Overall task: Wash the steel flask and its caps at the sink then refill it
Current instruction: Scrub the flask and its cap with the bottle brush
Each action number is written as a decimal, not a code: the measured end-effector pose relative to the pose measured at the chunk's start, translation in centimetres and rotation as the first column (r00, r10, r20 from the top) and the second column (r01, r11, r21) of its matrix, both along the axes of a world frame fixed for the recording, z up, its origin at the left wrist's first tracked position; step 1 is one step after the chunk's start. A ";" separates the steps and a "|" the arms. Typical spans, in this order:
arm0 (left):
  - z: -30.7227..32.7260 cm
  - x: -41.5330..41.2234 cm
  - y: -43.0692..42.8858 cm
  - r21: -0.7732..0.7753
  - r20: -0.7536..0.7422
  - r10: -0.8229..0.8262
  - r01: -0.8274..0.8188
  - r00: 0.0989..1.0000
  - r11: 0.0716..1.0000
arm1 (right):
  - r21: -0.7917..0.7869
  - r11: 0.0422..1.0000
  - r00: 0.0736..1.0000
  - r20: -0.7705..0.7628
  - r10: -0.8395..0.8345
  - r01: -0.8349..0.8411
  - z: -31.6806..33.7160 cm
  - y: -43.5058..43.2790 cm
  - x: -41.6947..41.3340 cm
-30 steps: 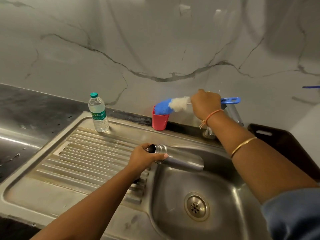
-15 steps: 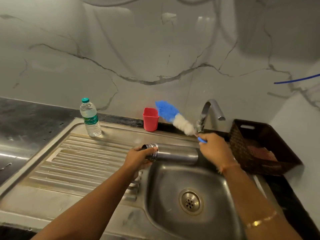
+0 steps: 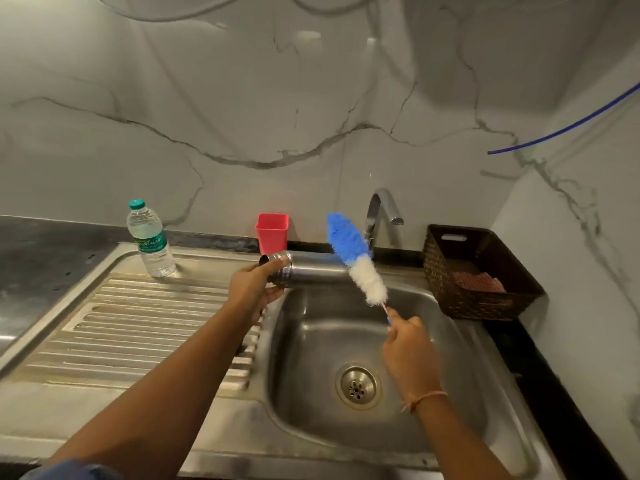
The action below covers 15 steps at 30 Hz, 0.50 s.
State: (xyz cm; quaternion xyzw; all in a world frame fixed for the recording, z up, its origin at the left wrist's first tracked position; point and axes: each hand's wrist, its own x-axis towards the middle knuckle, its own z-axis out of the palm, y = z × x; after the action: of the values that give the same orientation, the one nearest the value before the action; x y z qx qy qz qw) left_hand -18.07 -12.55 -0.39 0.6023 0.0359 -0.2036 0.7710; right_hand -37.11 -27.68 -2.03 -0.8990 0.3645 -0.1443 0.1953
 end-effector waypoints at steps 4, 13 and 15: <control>0.4 -0.5 -1.2 0.079 0.097 0.036 -0.044 0.995 0.996 | -0.021 0.992 0.990 0.065 0.125 -0.123 0.6 2.5 0.4; 2.0 -2.0 -1.4 0.103 0.281 0.067 -0.099 0.957 0.990 | 0.098 0.993 0.997 0.040 0.061 -0.064 -0.7 -0.1 -0.9; 1.9 -2.0 -1.5 0.135 0.311 0.042 -0.088 0.949 0.987 | 0.129 0.991 0.999 0.035 0.038 -0.042 -0.8 -0.7 -1.1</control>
State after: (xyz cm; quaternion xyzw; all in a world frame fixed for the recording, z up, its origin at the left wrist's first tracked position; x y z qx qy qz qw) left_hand -20.05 -14.02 1.52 0.6803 -0.0498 -0.0789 0.7269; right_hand -38.20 -28.37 -2.79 -0.8891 0.3518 -0.1309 0.2618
